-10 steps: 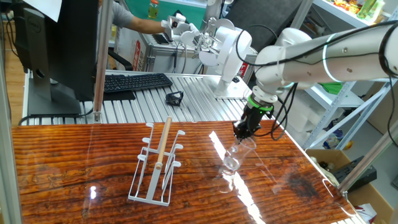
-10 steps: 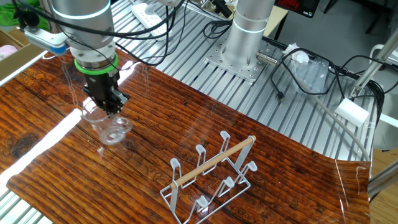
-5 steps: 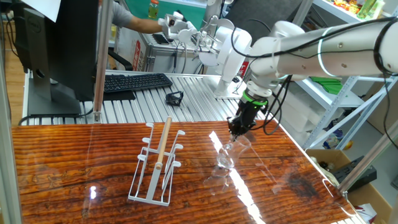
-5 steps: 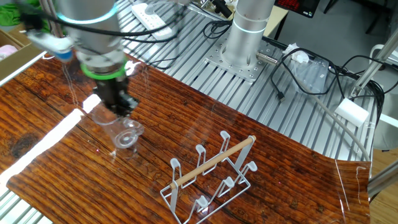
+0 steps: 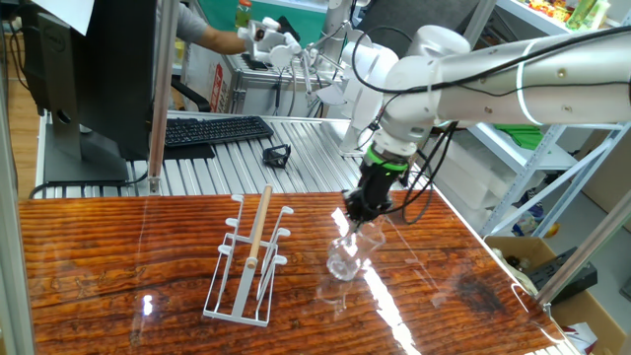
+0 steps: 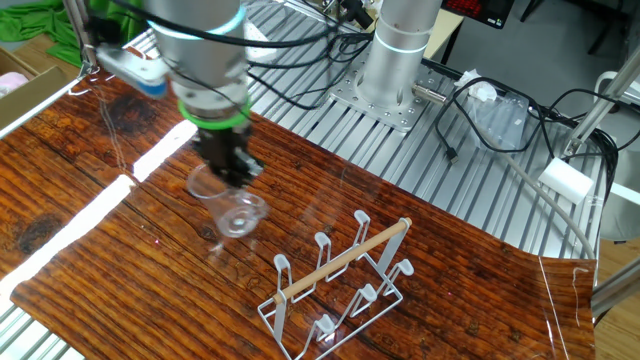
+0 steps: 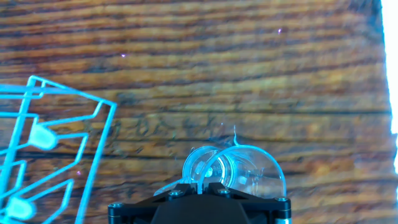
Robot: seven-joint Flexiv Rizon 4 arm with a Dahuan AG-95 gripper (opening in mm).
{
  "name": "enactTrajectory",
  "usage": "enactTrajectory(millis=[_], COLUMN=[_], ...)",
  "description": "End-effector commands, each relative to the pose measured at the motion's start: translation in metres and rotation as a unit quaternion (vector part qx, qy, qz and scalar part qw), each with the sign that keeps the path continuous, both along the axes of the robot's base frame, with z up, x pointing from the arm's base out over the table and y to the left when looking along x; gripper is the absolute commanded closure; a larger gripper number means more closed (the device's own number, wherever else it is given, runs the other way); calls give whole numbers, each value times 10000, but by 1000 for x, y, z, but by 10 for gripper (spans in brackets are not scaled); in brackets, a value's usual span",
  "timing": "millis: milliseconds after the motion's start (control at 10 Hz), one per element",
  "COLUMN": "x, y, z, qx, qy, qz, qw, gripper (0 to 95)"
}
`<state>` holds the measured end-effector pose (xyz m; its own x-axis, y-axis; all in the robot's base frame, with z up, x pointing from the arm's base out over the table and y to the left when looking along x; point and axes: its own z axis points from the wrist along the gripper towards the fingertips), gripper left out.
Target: Put the cup on the cup rack
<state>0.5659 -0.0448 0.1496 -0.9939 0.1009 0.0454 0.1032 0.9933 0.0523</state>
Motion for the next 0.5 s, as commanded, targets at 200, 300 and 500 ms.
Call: enactTrajectory(millis=[200,300,500], x=[-23,-27,-35], y=[30,34,40], z=[-2,-3,-4], qx=[100,193,362], qy=[36,94,144], qz=[-269,-332,-447], qw=[9996,9992,9982], gripper=[950,950,950])
